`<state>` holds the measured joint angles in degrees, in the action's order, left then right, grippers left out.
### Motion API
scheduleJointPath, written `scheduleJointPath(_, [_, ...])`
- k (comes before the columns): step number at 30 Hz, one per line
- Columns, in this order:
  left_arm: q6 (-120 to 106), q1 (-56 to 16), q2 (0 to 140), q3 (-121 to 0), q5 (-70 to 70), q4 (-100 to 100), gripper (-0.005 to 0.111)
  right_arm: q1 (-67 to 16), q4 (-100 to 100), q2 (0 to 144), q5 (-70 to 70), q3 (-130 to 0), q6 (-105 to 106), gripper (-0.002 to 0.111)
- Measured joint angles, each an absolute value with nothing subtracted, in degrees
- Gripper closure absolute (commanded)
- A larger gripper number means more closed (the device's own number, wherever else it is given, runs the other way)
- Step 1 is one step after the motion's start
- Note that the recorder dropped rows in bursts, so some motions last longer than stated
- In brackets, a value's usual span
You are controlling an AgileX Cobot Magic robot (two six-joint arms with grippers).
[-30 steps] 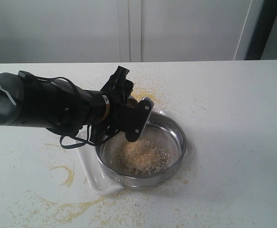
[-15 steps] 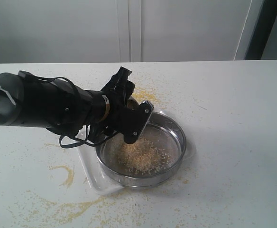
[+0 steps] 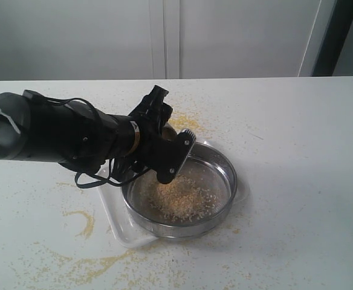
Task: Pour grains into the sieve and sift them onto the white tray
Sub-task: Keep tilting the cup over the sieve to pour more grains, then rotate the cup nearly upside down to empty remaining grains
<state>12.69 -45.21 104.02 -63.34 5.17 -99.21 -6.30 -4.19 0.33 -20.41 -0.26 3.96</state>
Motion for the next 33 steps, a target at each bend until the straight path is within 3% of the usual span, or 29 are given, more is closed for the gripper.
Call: scheduleJointPath(33, [4.22,-45.21,104.02,-63.34,5.17,-99.21,0.107,-6.30,-4.19,0.33,-20.41,-0.26,3.96,0.108])
